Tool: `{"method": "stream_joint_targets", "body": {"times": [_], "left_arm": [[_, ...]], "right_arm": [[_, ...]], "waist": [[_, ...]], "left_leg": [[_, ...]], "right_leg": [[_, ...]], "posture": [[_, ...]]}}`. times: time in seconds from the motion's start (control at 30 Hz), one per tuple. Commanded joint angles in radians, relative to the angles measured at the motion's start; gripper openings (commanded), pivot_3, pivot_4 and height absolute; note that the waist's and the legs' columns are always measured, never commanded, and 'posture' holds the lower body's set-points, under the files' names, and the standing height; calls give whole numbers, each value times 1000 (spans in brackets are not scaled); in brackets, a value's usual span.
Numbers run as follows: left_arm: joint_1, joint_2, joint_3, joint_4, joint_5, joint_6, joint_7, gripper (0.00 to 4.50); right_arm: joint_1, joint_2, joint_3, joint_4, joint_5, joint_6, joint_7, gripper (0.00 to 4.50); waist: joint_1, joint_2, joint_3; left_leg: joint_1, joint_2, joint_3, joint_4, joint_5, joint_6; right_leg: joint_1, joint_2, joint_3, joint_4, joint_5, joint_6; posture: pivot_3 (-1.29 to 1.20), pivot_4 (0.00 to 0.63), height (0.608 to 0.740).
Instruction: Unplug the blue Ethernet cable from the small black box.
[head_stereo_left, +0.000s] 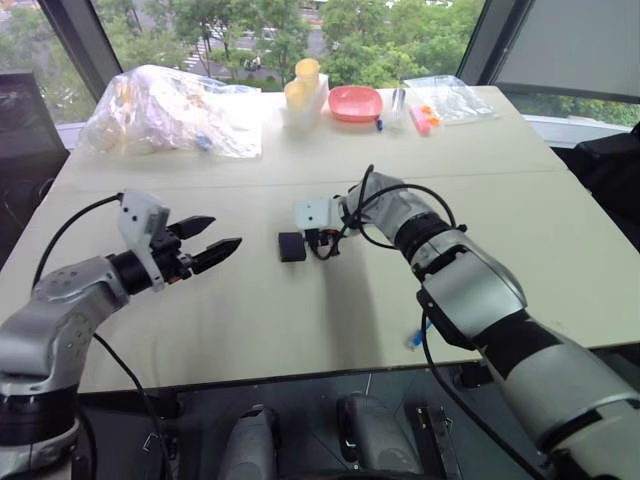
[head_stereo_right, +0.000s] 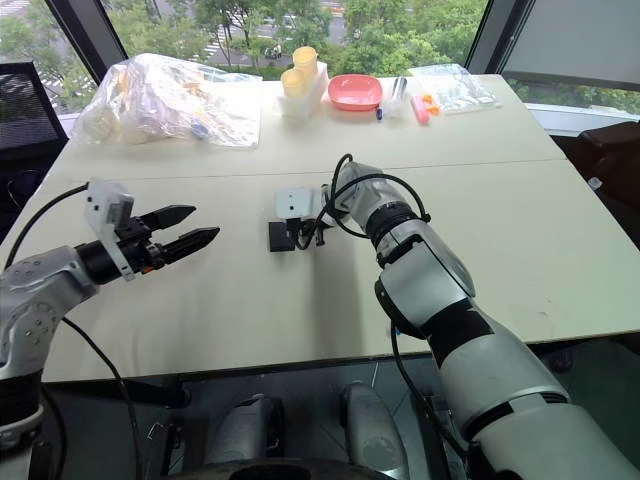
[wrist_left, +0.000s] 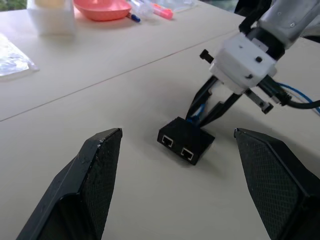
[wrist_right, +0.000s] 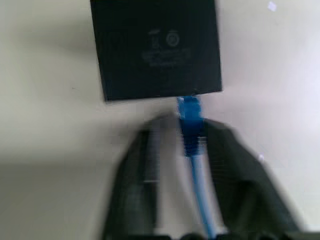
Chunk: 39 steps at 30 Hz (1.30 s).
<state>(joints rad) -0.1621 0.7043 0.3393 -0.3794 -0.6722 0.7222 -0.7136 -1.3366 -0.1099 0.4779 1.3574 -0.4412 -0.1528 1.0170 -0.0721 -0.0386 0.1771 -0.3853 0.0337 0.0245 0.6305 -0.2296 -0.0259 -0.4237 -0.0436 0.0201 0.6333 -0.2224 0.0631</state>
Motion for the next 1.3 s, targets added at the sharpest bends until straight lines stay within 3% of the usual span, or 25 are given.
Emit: {"method": "stream_joint_targets", "body": {"times": [0.03, 0.23, 0.4, 0.53, 0.63, 0.8, 0.97, 1.3], "left_arm": [[33, 31, 79, -76, -37, 24, 25, 3744], [-29, 71, 101, 19, -79, 33, -17, 3744], [-286, 103, -66, 347, -50, -2, -252, 3744], [-542, 61, -194, 676, 34, -71, -419, 3744], [-824, -40, -242, 1064, 118, -171, -488, 3744], [-1026, -115, -248, 1361, 206, -288, -562, 3744], [-1120, -174, -250, 1494, 278, -351, -607, 3744], [-1159, -259, -196, 1578, 330, -438, -510, 3744]], "right_arm": [[39, 17, 1, 29, -35, 7, -38, 39], [-50, -61, -15, -20, -73, -172, -327, 39], [-78, -200, -47, -167, -76, -373, -533, 39], [-11, -249, -119, -319, 9, -388, -499, 39], [87, -300, -136, -509, 2, -345, -506, 39], [164, -307, -144, -670, -10, -240, -518, 39], [205, -301, -152, -766, -56, -71, -574, 39], [244, -272, -143, -891, -94, 96, -615, 39]], "waist": [[0, 0, 0], [4, 1, 1], [25, 2, 3], [26, 2, 2], [39, 1, 2], [22, 1, 3], [24, 1, 3], [29, 1, 3]], "left_leg": [[1, 0, 0, 0, 0, 0], [-2, -1, 0, 1, 2, -2], [-15, -3, 2, 1, 4, -5], [-23, -3, 4, -1, 4, -4], [-24, -3, 2, -1, 3, -4], [-25, -5, 4, 1, 3, -3], [-25, -4, 3, 1, 3, -3], [-25, -4, 3, 1, 3, -3]], "right_leg": [[1, 0, 0, 0, 0, -1], [-3, 2, 0, 0, 2, -3], [-13, 2, -3, -1, 1, 0], [-20, 2, -2, -3, 5, 9], [-20, 3, -4, -3, 5, 10], [-20, 1, -2, -3, 5, 12], [-21, 3, -2, -2, 5, 12], [-21, 3, -2, -2, 5, 12]], "posture": [[0, 150, 740], [0, 150, 740], [0, 150, 740], [0, 150, 740], [0, 150, 740], [0, 150, 740], [0, 150, 740], [0, 150, 740]]}}
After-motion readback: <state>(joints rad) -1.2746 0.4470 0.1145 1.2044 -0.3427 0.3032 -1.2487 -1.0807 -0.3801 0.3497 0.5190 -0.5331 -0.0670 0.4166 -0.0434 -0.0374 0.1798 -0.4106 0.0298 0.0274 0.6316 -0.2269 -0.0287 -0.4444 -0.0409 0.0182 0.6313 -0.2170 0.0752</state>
